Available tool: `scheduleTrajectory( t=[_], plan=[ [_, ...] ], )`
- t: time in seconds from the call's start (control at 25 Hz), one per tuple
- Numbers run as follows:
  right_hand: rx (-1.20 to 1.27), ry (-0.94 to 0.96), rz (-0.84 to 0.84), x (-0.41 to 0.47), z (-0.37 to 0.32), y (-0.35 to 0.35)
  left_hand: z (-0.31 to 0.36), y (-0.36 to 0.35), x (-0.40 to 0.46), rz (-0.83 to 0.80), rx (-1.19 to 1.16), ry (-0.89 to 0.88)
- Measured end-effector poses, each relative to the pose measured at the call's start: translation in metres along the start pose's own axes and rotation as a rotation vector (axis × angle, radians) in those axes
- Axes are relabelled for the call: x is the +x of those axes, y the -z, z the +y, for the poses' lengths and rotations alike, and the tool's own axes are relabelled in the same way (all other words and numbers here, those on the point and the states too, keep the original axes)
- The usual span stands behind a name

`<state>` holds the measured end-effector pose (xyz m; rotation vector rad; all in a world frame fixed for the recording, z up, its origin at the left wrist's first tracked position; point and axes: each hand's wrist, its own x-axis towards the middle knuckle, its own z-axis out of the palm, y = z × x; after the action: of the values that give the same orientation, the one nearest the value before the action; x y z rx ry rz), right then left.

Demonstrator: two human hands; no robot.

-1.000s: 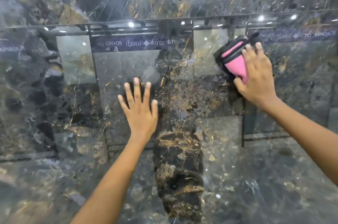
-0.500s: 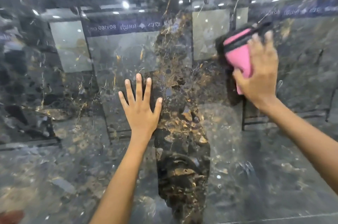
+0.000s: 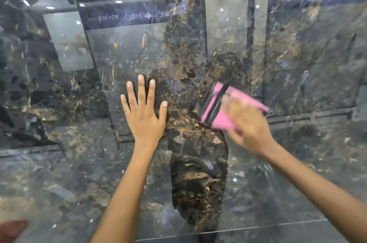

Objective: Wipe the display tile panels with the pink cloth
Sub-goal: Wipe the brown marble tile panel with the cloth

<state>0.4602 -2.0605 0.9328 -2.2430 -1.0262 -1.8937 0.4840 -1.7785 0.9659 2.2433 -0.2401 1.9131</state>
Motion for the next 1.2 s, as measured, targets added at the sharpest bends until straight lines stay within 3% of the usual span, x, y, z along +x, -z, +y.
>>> scheduleTrajectory(
  t=[0.08, 0.12, 0.16, 0.28, 0.32, 0.4, 0.56, 0.64, 0.68, 0.8, 0.84, 0.88, 1.0, 1.08, 1.12, 1.2],
  plan=[
    [0.057, -0.326, 0.200, 0.045, 0.011, 0.005, 0.001, -0.001, 0.002, 0.013, -0.020, 0.004],
    [0.056, -0.336, 0.216, 0.051, 0.003, -0.002, 0.001, -0.002, 0.002, 0.012, -0.029, -0.003],
    [0.033, -0.226, 0.168, 0.041, -0.012, -0.013, 0.001, -0.002, 0.003, 0.010, -0.026, -0.012],
    [0.022, 0.434, -0.258, -0.058, -0.067, -0.042, 0.001, 0.001, -0.003, 0.014, 0.009, 0.065],
    [0.048, 0.506, -0.370, -0.086, -0.071, -0.038, 0.002, 0.002, -0.014, 0.020, 0.013, 0.113],
    [0.079, 0.413, -0.337, -0.106, -0.054, -0.025, 0.005, 0.002, -0.053, -0.027, 0.009, 0.140],
    [-0.075, -0.118, -0.033, -0.068, 0.012, 0.006, 0.011, -0.008, -0.122, -0.151, -0.027, 0.125],
    [-0.090, -0.262, 0.017, -0.082, -0.002, -0.003, 0.012, -0.015, -0.126, -0.137, -0.028, 0.145],
    [-0.090, -0.215, -0.049, -0.108, -0.020, -0.016, 0.011, -0.016, -0.128, -0.122, -0.030, 0.139],
    [-0.091, 0.301, -0.434, -0.169, -0.068, -0.024, 0.007, -0.018, -0.134, -0.080, -0.040, 0.112],
    [-0.051, 0.356, -0.452, -0.165, -0.065, -0.021, 0.007, -0.019, -0.136, -0.071, -0.062, 0.112],
    [-0.005, 0.315, -0.353, -0.146, -0.059, -0.017, 0.007, -0.019, -0.138, -0.059, -0.079, 0.108],
    [0.153, -0.226, 0.131, -0.052, -0.036, -0.015, 0.007, -0.024, -0.134, -0.040, -0.071, 0.101],
    [0.133, -0.334, 0.221, -0.021, -0.047, -0.029, 0.007, -0.024, -0.135, -0.036, -0.079, 0.092],
    [0.053, -0.232, 0.157, -0.032, -0.062, -0.040, 0.007, -0.024, -0.137, -0.038, -0.080, 0.086],
    [-0.026, 0.152, -0.159, -0.101, -0.101, -0.063, 0.006, -0.025, -0.138, -0.047, -0.072, 0.083]
  ],
)
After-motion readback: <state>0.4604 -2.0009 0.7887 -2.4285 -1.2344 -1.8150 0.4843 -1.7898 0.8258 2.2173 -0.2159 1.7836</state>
